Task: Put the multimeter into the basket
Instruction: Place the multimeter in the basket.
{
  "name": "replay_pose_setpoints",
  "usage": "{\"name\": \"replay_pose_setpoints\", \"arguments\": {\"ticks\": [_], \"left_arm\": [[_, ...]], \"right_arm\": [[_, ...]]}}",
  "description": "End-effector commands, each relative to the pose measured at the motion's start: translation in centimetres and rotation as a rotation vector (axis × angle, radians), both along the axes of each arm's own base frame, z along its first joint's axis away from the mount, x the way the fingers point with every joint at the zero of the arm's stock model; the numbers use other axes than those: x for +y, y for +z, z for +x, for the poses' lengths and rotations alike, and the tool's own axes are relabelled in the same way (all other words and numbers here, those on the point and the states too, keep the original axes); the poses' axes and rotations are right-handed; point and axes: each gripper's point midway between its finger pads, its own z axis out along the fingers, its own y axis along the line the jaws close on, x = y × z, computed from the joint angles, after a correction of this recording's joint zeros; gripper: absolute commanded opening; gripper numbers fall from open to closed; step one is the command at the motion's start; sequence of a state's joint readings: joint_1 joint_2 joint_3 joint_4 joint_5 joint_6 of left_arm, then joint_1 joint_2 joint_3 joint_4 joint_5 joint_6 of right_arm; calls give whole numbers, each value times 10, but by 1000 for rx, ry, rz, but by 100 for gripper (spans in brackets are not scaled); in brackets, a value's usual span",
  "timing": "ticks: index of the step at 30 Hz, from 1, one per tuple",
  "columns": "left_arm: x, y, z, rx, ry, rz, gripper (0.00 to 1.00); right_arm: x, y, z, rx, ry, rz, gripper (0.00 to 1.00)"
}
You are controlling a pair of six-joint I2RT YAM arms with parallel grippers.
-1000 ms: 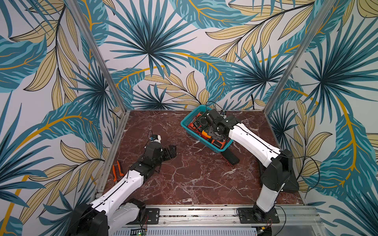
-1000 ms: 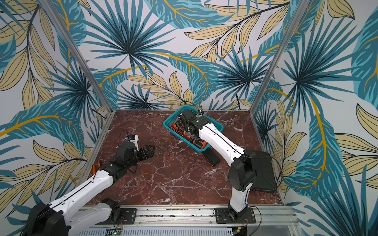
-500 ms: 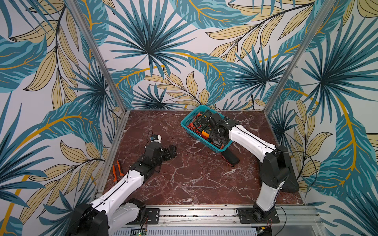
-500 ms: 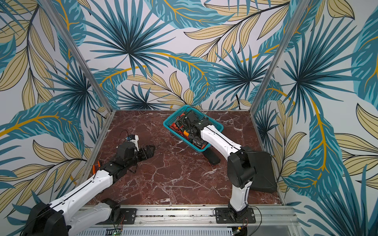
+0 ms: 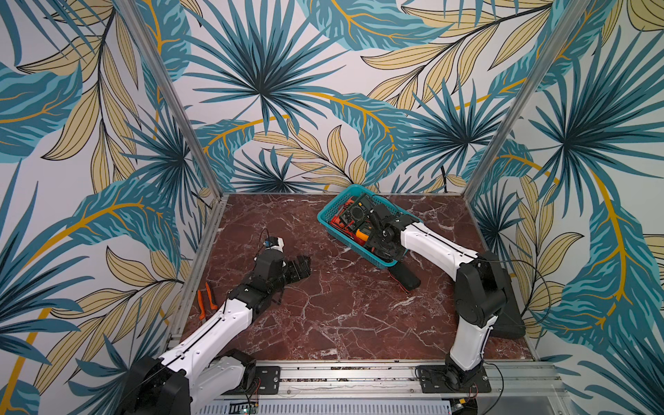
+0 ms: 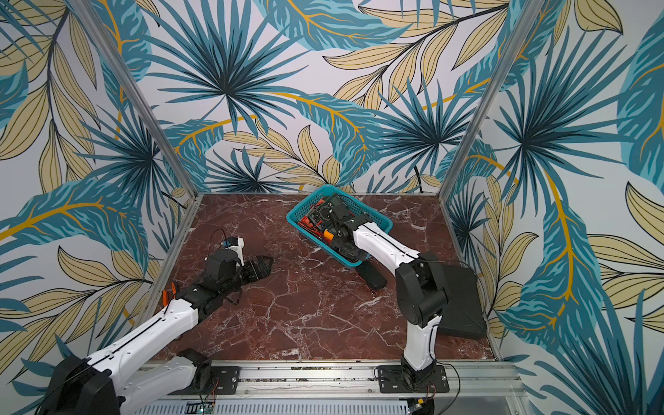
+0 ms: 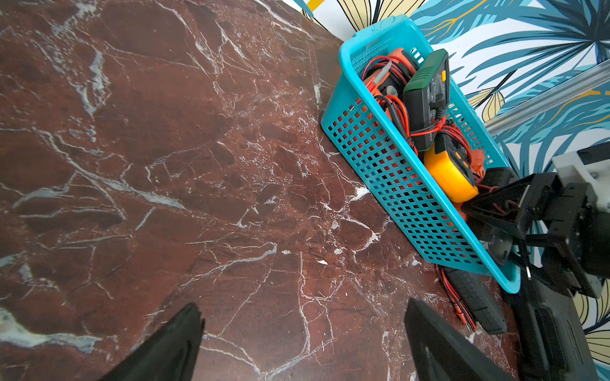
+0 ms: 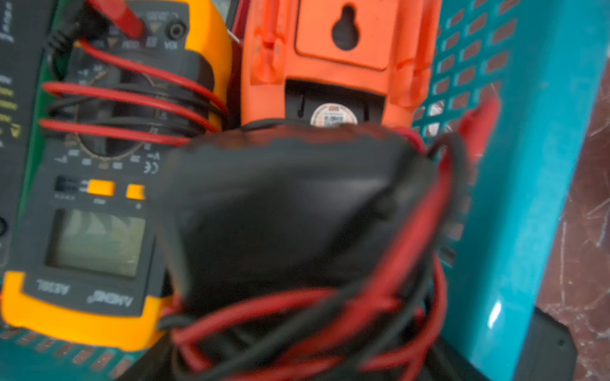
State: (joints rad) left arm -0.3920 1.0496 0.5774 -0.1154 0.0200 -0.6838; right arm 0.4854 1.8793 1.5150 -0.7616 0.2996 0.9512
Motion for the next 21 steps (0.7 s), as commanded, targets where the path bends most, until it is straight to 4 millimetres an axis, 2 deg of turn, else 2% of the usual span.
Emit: {"name": "replay_pose_setpoints", "arguments": {"ticks": [1,13,18,21], "left_arm": [[-1,2,3,-16,-7,-4,100],[-2,3,3,-21,-8,-9,100],[-3,2,4,-16,-8,-16,100],[-4,1,4,-11,-13,-20,100]], "right_arm": [[-4,2,-7,6,-3,-3,100],[-16,44,-11,-95,-6,-12,99],[-24,53,-14,-123,-15,-33,100],[-25,54,-14,-126,-8,-48,93]]}}
